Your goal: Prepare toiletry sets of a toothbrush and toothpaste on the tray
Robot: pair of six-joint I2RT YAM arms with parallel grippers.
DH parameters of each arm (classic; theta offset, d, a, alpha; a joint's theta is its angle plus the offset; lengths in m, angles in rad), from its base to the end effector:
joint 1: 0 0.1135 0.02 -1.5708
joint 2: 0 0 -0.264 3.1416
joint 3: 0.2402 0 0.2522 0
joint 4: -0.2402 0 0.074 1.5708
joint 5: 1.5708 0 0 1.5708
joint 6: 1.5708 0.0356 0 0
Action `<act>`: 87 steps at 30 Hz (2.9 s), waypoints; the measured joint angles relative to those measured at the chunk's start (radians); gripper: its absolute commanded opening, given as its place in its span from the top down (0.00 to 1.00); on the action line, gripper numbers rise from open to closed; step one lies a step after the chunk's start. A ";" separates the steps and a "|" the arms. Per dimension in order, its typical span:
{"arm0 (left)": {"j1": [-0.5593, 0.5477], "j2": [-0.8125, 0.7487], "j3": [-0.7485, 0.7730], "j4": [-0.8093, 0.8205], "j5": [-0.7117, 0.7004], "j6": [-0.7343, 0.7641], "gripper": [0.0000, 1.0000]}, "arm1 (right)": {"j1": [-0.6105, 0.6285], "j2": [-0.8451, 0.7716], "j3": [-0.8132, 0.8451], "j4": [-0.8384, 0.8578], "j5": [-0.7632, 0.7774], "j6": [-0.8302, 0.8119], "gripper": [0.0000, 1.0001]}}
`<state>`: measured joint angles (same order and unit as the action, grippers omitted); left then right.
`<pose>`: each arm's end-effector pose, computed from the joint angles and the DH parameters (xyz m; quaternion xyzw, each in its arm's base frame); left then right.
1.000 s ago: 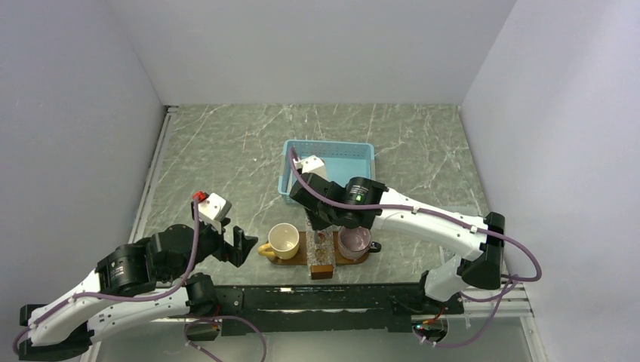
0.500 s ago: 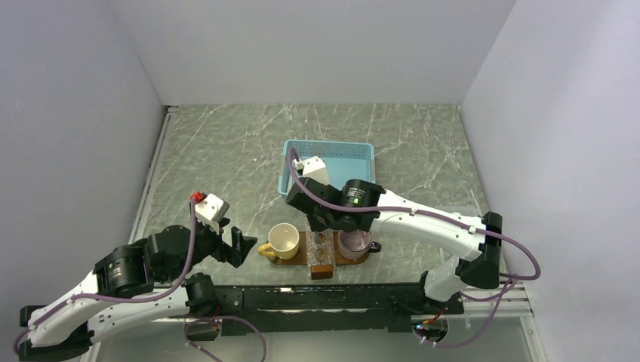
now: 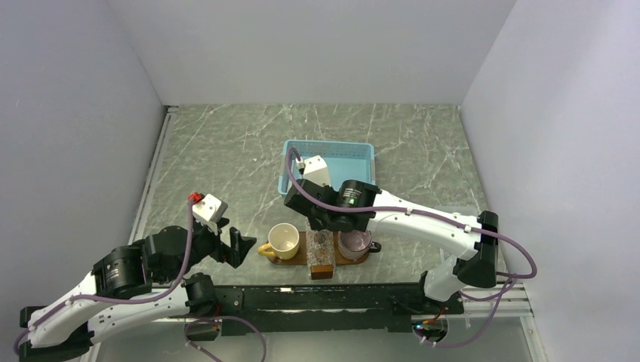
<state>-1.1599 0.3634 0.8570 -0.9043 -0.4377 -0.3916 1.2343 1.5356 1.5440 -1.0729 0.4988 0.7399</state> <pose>0.0370 -0.0471 0.3338 0.1957 0.8016 -0.2450 0.5091 0.1172 0.2834 0.3473 -0.1696 0.9248 0.0708 0.3332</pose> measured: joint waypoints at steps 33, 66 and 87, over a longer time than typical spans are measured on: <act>0.000 -0.016 0.000 -0.001 0.000 -0.018 0.01 | 0.012 0.026 0.029 -0.016 -0.008 0.024 1.00; 0.000 -0.022 0.000 -0.002 0.001 -0.018 0.01 | 0.019 0.032 0.045 -0.061 -0.001 0.047 1.00; 0.000 -0.033 0.000 -0.001 0.004 -0.018 0.01 | 0.019 0.031 0.045 -0.027 -0.013 0.047 1.00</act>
<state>-1.1599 0.3305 0.8566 -0.9054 -0.4335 -0.4095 1.2537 1.5669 1.5894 -1.1004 0.4862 0.7864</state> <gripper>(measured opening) 0.994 0.148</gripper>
